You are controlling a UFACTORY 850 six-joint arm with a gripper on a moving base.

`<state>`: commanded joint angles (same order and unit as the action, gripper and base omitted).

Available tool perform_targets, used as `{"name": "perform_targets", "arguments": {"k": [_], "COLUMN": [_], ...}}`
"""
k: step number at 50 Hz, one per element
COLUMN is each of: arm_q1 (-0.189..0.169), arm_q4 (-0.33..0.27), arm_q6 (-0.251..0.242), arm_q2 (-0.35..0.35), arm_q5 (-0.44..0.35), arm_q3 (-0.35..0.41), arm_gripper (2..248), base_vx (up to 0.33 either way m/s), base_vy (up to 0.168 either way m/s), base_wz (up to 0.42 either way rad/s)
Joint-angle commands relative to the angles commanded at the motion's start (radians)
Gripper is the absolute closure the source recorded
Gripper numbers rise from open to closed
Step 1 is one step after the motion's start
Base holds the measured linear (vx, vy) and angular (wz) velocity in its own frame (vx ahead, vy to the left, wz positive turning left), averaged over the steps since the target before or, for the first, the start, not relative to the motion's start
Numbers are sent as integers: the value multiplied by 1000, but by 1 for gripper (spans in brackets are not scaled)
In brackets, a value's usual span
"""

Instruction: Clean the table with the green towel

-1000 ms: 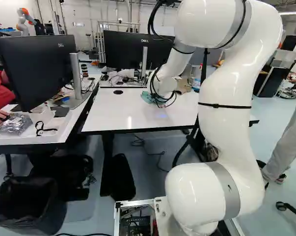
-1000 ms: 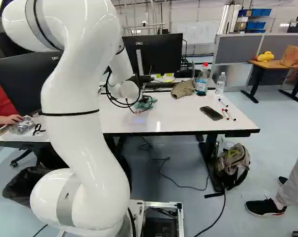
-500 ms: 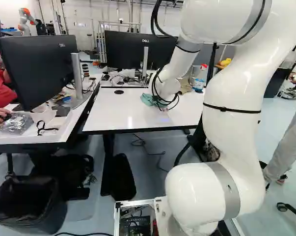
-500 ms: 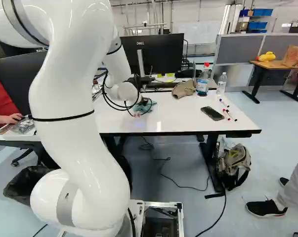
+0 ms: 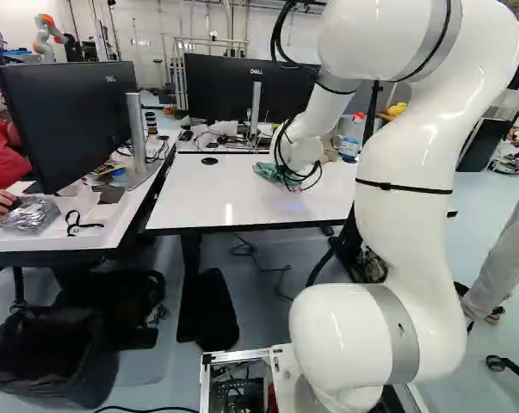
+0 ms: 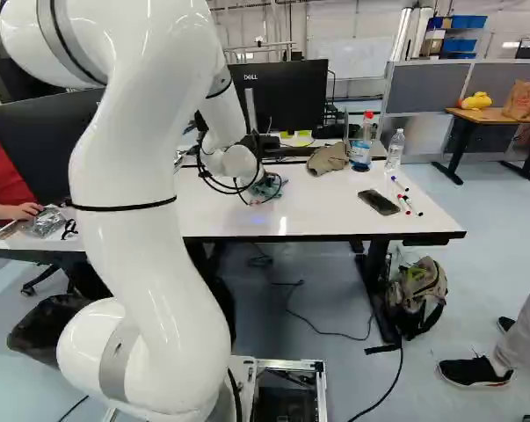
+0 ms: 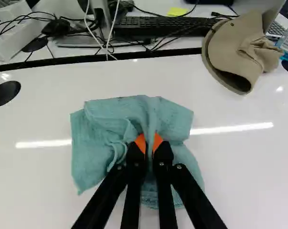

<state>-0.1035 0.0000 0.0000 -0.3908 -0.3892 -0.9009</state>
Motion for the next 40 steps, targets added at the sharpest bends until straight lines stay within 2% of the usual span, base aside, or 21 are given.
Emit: {"name": "perform_targets", "arguments": {"k": [25,40], "arm_q1": [-58,-65], "arm_q4": [0,0], "arm_q6": [0,0], "arm_q2": [-81,-142], "arm_q5": [0,0], "arm_q3": [-104,-185], "arm_gripper": [213,213], "base_vx": [0,0], "base_vy": [0,0], "base_wz": [0,0]}}
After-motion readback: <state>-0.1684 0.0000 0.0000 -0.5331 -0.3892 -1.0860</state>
